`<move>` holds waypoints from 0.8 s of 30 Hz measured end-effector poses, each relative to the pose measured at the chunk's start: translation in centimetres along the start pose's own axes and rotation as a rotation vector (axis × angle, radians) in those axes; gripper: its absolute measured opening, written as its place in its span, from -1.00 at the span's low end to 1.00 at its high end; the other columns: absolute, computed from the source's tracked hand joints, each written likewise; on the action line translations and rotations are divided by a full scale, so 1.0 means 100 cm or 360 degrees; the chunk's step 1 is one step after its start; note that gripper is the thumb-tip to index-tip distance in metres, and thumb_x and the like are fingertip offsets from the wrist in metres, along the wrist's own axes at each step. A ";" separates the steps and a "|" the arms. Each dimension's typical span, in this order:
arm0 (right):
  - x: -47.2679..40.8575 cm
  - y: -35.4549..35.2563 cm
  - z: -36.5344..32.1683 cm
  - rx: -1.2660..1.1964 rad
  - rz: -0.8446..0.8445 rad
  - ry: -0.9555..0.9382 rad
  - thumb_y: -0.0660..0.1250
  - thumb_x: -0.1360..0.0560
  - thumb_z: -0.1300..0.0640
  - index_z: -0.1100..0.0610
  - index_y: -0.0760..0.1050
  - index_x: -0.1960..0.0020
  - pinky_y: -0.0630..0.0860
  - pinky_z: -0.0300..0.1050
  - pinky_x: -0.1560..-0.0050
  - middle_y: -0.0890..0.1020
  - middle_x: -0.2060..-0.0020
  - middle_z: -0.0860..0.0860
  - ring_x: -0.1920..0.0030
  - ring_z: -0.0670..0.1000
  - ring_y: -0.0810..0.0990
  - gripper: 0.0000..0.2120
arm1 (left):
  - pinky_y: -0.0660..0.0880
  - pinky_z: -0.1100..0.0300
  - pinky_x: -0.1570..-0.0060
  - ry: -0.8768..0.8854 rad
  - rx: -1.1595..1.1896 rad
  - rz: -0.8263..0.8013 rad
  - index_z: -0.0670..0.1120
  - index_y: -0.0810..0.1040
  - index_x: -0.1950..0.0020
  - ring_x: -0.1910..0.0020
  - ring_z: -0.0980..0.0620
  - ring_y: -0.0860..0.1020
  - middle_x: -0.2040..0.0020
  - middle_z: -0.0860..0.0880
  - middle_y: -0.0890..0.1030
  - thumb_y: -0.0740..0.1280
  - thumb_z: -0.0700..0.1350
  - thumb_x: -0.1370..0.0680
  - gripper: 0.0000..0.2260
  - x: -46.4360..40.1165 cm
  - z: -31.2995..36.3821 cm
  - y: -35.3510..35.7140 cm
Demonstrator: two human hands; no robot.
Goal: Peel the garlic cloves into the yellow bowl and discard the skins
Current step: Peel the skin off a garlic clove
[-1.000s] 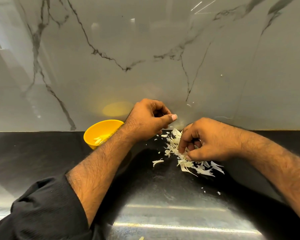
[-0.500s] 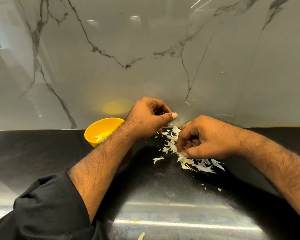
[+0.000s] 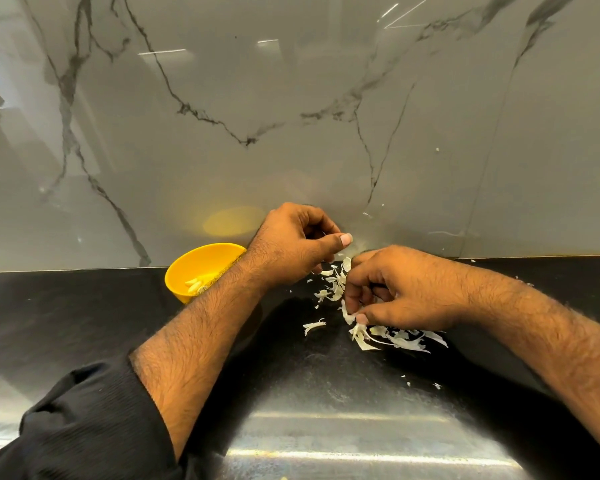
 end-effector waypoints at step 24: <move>0.004 -0.008 0.002 0.0113 0.0049 -0.0023 0.52 -0.53 -0.05 -0.14 0.66 -0.01 0.42 -0.36 0.21 0.61 0.12 -0.17 0.16 -0.33 0.53 -0.92 | 0.66 0.13 0.27 -0.0043 0.0010 -0.0038 -0.12 0.70 0.01 0.30 0.04 0.72 0.24 -0.07 0.74 0.54 -0.03 -0.58 -0.84 0.002 0.000 0.002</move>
Point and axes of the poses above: each hand's wrist, its own x-axis away from the middle knuckle, its own y-axis out of the palm, z = x × y, the point moved 6 cm from there along -x, towards the middle knuckle
